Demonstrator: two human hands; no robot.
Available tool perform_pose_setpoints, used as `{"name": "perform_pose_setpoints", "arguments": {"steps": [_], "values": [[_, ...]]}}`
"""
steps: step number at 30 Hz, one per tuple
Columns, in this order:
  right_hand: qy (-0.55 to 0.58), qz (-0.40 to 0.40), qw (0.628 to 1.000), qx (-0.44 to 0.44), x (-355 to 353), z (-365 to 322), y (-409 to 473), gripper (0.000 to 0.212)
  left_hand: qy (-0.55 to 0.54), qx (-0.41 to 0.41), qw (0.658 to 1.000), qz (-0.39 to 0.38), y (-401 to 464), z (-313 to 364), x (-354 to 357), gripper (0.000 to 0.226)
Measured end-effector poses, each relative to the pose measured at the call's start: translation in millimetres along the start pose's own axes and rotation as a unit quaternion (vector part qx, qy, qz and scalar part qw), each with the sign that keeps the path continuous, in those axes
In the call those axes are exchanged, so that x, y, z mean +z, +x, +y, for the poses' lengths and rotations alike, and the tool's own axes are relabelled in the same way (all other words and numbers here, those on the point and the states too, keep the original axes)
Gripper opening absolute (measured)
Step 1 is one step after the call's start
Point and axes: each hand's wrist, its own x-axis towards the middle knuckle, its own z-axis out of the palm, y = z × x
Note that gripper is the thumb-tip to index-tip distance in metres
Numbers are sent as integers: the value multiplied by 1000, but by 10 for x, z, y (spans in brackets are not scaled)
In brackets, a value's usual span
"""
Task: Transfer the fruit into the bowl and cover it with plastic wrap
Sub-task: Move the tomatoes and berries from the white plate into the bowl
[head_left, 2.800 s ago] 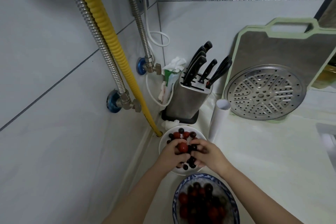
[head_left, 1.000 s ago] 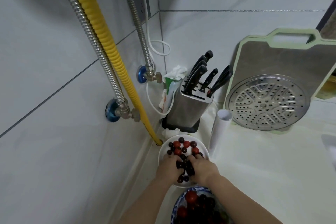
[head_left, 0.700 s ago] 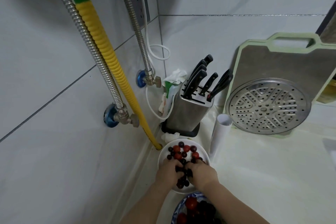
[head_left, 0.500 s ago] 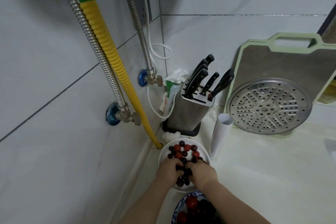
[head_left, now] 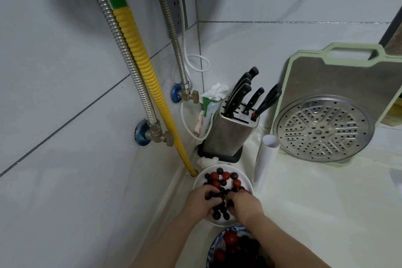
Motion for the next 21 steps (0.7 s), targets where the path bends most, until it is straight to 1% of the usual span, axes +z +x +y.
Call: {"name": "perform_pose_setpoints", "arguments": {"steps": [3, 4, 6, 7, 9, 12, 15, 18, 21], "values": [[124, 31, 991, -26, -67, 95, -99, 27, -48, 15, 999, -3, -190, 55, -99, 21], [189, 41, 981, -32, -95, 126, -161, 23, -68, 16, 998, -9, -260, 71, -125, 21], [319, 57, 945, -41, -186, 152, -362, 19, -102, 13, 994, -23, -412, 103, -156, 23], [367, 59, 927, -43, -236, 154, -486, 21, -115, 12, 993, -29, -498, 121, -160, 22], [415, 57, 907, -46, -300, 142, -742, 25, -137, 6, 990, -40, -680, 140, -131, 20], [419, 37, 905, -53, -256, 155, -1099, 23, -151, -14, 986, -70, -950, 89, -7, 20], [374, 6, 924, -76, -82, 195, -1393, 26, -142, -20, 982, -126, -1165, -20, 164, 22], [294, 24, 951, -88, 59, 239, -1559, 37, -118, -10, 982, -149, -1272, -139, 282, 27], [278, 33, 957, -76, 108, 265, -1626, 44, -120, -5, 982, -148, -1309, -213, 315, 33]]}}
